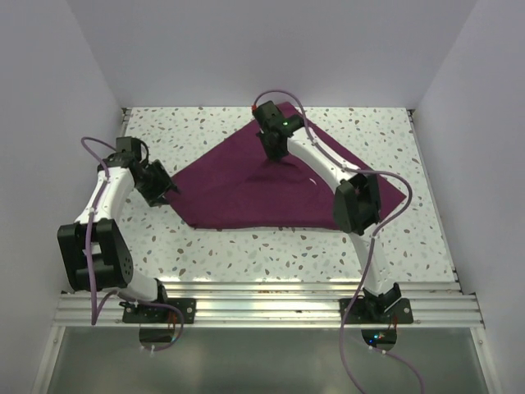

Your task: Prepare the surgical pack

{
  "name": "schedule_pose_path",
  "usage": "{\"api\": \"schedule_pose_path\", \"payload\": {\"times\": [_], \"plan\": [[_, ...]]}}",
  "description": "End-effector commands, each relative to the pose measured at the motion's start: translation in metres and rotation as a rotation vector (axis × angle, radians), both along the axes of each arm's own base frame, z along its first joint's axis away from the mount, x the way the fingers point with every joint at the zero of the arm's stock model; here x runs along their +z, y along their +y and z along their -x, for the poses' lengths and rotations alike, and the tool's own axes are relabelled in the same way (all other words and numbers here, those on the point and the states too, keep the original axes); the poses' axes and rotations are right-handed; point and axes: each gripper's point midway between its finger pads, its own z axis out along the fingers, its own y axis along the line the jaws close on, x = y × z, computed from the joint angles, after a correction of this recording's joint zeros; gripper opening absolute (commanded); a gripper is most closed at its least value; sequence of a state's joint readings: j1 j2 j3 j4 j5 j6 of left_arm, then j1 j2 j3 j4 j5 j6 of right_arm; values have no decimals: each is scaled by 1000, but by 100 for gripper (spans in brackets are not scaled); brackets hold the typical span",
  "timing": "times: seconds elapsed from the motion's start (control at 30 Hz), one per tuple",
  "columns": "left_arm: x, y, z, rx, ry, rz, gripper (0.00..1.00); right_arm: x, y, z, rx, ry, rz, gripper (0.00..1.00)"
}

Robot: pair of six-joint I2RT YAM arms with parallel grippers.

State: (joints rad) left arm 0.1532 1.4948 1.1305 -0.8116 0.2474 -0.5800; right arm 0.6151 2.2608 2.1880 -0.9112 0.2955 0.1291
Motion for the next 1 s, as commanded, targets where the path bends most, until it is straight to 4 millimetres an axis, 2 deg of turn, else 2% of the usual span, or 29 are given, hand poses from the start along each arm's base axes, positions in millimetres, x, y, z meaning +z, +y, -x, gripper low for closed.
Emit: {"api": "schedule_pose_path", "payload": {"times": [0.0, 0.17, 0.4, 0.8, 0.97], "plan": [[1, 8, -13, -5, -43, -9, 56, 3, 3, -14, 9, -23, -19, 0], [2, 13, -21, -3, -50, -13, 56, -15, 3, -23, 6, -6, -20, 0], [-3, 23, -26, 7, -35, -23, 56, -52, 0, -24, 6, 54, 4, 0], [-13, 31, -33, 16, -25, -24, 56, -95, -3, -18, 11, 133, 36, 0], [-12, 41, -42, 28, -29, -44, 58, -105, -5, -19, 15, 148, 50, 0]]}}
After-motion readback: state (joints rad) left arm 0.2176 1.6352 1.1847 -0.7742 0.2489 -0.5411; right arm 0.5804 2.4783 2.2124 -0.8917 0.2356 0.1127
